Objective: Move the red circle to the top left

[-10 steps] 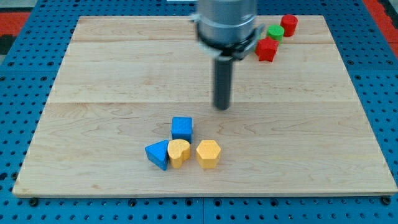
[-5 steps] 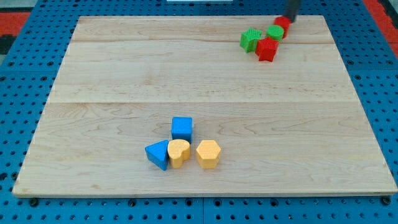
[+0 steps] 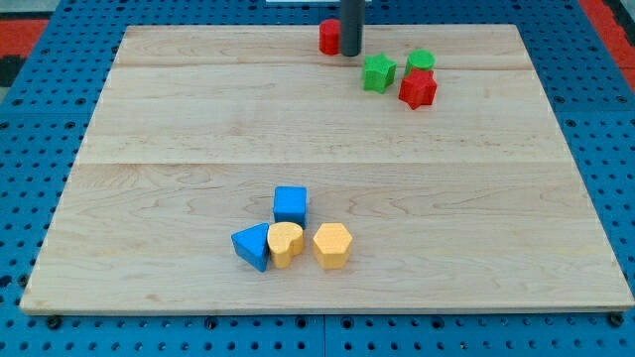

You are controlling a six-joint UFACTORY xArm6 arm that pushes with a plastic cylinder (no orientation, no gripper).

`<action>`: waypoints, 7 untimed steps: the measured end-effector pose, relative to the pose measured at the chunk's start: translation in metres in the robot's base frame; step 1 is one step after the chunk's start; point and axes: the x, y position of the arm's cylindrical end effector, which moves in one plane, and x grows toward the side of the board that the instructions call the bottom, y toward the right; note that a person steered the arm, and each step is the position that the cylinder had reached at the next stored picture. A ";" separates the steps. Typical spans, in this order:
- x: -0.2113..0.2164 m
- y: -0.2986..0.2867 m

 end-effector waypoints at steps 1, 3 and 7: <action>-0.036 0.009; -0.014 -0.153; 0.022 -0.237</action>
